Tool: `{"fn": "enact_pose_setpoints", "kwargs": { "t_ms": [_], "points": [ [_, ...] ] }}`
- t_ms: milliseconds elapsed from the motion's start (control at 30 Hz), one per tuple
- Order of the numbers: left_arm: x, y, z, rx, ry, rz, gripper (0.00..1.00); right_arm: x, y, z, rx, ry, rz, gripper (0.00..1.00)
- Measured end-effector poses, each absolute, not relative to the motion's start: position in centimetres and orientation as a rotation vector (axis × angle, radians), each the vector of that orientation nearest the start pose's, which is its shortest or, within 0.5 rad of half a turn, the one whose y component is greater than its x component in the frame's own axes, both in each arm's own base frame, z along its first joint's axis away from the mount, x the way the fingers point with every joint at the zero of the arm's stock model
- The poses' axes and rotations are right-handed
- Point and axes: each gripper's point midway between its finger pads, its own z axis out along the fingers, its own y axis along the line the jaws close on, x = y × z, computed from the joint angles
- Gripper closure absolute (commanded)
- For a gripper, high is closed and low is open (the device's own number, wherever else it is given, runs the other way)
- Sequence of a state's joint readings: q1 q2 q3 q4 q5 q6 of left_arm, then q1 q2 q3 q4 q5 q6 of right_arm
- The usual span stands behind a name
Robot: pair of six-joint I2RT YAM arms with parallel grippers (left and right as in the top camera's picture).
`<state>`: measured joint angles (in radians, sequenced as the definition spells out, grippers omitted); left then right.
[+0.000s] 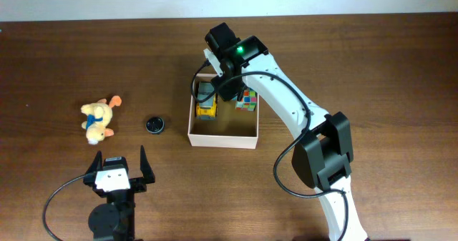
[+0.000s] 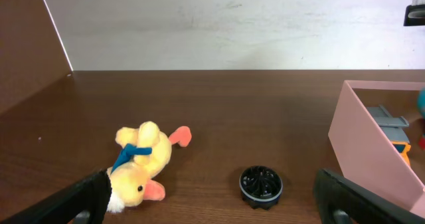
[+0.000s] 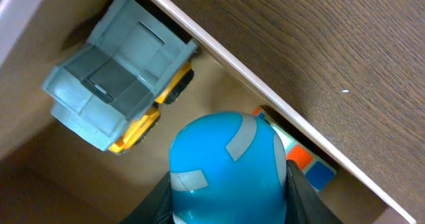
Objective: Pack container
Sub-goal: 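Lower the ball into the box between truck and cube, release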
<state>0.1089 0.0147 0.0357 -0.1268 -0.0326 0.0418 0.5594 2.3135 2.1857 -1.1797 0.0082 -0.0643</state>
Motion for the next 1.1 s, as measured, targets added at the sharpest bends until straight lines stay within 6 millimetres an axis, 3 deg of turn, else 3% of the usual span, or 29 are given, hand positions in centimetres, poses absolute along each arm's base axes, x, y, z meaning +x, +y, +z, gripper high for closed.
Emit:
{"fn": "enact_pose_setpoints", "kwargs": {
  "t_ms": [500, 667, 767, 1100],
  "points": [
    [24.2, 3.2, 15.7, -0.081, 1.677, 0.141, 0.01, 43.1, 27.8, 8.0, -0.905, 2.782, 0.139, 0.75],
    [24.2, 3.2, 15.7, -0.081, 1.677, 0.141, 0.01, 43.2, 27.9, 8.0, -0.904, 2.779, 0.146, 0.54],
    [24.2, 3.2, 15.7, -0.081, 1.677, 0.141, 0.01, 43.2, 28.0, 8.0, -0.910, 2.775, 0.148, 0.47],
    [24.2, 3.2, 15.7, -0.081, 1.677, 0.141, 0.01, 43.2, 28.0, 8.0, -0.909, 2.775, 0.151, 0.43]
  ]
}}
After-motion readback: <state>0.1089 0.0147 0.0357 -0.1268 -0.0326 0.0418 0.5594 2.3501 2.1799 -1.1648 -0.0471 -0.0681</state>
